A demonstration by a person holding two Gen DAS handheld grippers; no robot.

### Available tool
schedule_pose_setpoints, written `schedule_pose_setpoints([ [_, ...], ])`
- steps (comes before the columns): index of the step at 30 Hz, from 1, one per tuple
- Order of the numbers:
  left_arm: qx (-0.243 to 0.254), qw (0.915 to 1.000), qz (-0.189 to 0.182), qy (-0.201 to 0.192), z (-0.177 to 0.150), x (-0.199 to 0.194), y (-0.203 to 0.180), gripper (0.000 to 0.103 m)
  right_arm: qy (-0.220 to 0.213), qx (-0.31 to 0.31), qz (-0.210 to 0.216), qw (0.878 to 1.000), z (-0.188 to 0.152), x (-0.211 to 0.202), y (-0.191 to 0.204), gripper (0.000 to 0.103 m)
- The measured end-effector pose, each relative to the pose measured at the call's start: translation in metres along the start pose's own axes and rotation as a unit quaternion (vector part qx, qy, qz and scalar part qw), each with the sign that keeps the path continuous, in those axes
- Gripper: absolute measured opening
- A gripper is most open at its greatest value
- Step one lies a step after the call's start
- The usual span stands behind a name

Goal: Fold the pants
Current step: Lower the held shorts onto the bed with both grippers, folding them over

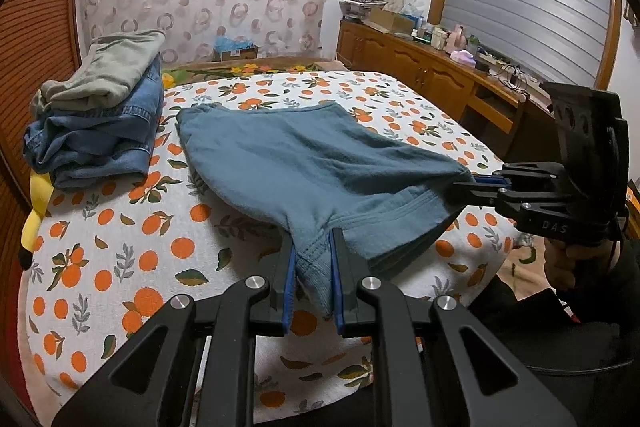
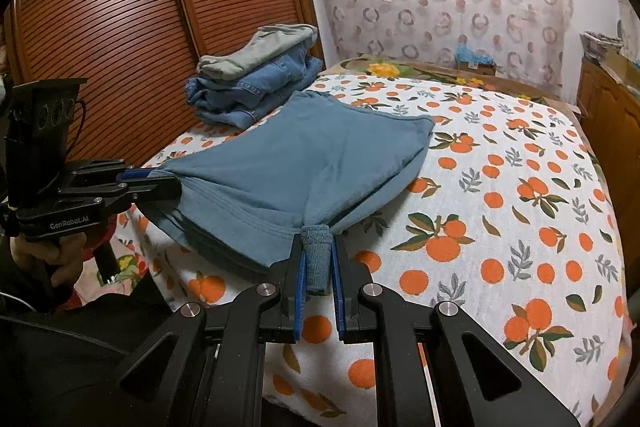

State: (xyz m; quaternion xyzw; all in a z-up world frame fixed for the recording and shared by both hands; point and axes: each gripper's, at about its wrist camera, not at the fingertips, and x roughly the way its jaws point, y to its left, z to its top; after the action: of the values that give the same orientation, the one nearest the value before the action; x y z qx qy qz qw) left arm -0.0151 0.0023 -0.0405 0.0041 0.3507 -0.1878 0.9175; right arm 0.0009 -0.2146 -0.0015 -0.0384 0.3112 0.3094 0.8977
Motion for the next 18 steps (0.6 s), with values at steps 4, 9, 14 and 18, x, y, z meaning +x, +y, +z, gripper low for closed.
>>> schedule_pose_setpoints([
  [4,0.002,1.0,-0.002,-0.005,0.0,-0.006,-0.002,0.016,-0.005,-0.005,0.001,1.0,0.0,-0.006,0.003,0.011],
  [9,0.0,1.0,-0.005,-0.007,0.002,-0.008,-0.001,0.016,-0.01,-0.007,0.001,1.0,0.001,-0.008,0.002,0.011],
  [14,0.002,1.0,-0.003,-0.007,0.008,-0.004,0.002,0.016,-0.013,-0.006,-0.001,1.0,0.01,0.0,-0.003,0.011],
  [18,-0.002,0.9999,0.002,-0.015,0.025,0.002,0.009,0.016,-0.019,-0.005,-0.009,1.0,0.024,0.012,-0.009,0.011],
])
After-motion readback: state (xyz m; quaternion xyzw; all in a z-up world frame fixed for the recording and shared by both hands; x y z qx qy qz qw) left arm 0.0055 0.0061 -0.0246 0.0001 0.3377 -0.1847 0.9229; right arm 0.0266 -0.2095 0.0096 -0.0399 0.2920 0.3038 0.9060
